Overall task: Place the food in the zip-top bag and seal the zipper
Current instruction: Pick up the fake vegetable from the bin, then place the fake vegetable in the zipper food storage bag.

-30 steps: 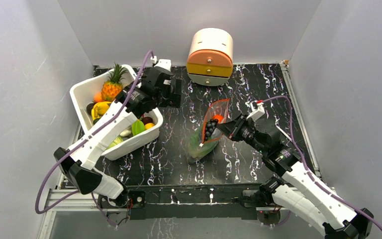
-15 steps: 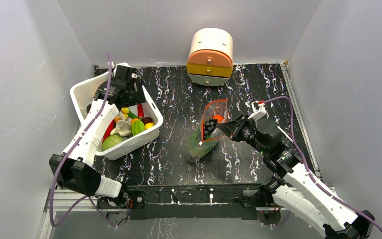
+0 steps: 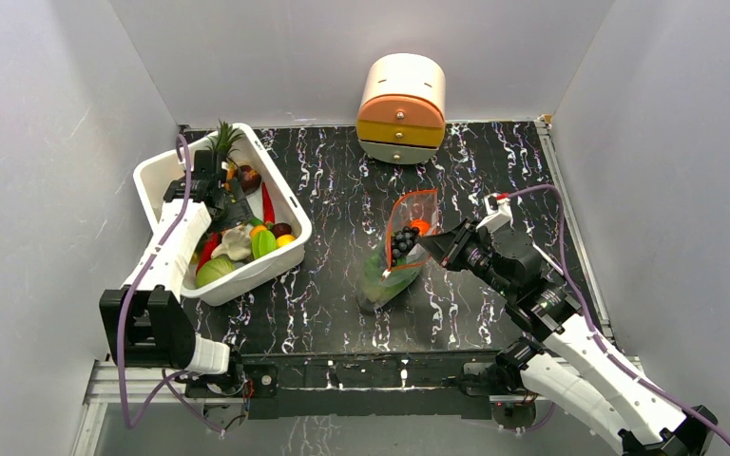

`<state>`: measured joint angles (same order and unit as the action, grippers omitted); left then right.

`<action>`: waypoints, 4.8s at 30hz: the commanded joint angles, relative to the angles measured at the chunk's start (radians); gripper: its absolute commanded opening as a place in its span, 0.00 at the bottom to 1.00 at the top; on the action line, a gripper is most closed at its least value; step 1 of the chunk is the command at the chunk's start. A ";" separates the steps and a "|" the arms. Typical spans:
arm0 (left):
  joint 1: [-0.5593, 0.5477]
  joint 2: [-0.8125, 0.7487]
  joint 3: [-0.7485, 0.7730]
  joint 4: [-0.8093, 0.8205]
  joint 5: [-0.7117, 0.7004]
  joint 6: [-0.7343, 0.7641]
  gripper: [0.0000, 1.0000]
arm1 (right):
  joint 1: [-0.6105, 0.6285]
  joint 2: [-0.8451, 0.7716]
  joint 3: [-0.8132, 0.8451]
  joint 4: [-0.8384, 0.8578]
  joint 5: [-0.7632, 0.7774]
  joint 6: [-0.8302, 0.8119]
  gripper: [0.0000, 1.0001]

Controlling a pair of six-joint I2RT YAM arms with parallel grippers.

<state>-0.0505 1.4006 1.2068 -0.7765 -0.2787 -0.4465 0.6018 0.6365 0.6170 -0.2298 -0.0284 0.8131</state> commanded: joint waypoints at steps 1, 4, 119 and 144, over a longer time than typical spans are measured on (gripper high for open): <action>0.017 0.010 -0.032 0.023 0.052 -0.003 0.82 | -0.002 -0.011 0.029 0.051 0.019 -0.017 0.00; 0.021 0.008 -0.064 0.044 0.054 0.001 0.86 | -0.001 -0.007 0.024 0.064 0.012 -0.011 0.00; -0.508 -0.119 -0.006 0.811 1.077 -0.204 0.09 | -0.001 0.209 0.159 0.225 -0.368 -0.152 0.00; -0.670 0.124 0.185 0.415 0.660 0.079 0.07 | -0.001 0.195 0.118 0.257 -0.382 -0.143 0.00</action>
<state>-0.6846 1.5261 1.3220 -0.2874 0.4755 -0.4271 0.6018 0.8501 0.7235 -0.1001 -0.3950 0.6708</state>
